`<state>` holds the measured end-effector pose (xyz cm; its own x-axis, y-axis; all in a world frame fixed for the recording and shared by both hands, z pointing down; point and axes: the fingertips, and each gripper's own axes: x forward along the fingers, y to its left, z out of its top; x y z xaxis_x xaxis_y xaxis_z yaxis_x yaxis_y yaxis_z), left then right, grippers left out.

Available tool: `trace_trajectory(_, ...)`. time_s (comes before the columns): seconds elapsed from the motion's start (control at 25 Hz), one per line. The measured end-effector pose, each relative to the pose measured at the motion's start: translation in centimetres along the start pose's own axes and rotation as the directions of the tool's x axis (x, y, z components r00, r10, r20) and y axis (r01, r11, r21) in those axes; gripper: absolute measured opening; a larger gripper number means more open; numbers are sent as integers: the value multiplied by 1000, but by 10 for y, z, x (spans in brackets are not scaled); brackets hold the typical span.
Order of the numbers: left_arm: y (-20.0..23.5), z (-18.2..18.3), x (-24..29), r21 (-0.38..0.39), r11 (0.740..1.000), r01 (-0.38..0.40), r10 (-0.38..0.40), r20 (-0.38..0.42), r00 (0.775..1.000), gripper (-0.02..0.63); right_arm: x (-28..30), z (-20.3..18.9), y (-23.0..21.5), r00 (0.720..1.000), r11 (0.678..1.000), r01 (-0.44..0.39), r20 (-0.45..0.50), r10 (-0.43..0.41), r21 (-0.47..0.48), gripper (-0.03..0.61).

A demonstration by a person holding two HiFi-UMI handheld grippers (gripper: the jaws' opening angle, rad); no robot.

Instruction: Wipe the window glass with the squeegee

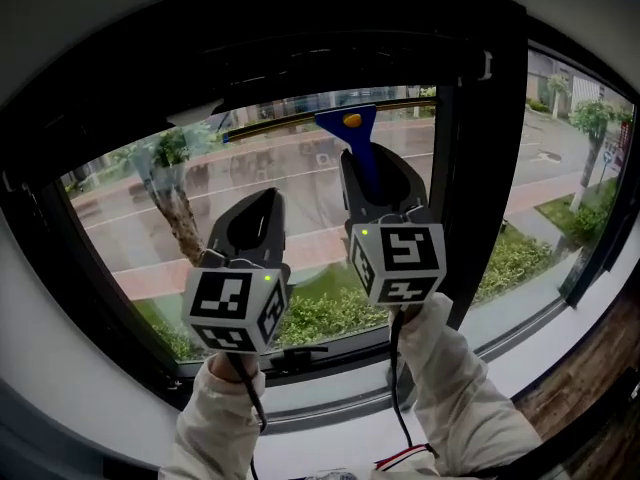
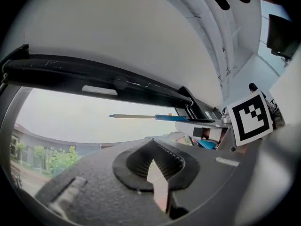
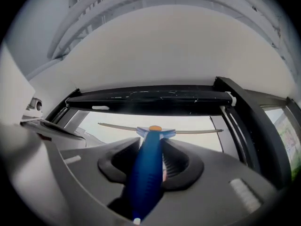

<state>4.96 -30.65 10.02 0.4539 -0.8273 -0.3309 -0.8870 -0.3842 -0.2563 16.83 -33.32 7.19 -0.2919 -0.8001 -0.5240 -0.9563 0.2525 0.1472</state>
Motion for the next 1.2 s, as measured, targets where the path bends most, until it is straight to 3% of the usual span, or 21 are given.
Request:
trace_trajectory(0.6, 8, 45, 47, 75, 997, -26, 23, 42, 999, -2, 63, 26, -18, 998, 999, 23, 54, -20, -41, 149)
trace_trajectory(0.8, 3, 19, 50, 9, 1000, 9, -9, 5, 1000, -2, 65, 17, -20, 999, 997, 35, 43, -32, -67, 149)
trace_trajectory(1.2, -8, -20, 42, -21, 999, 31, -32, -50, 998, -2, 44, -13, -11, 999, 998, 32, 0, -32, -56, 149)
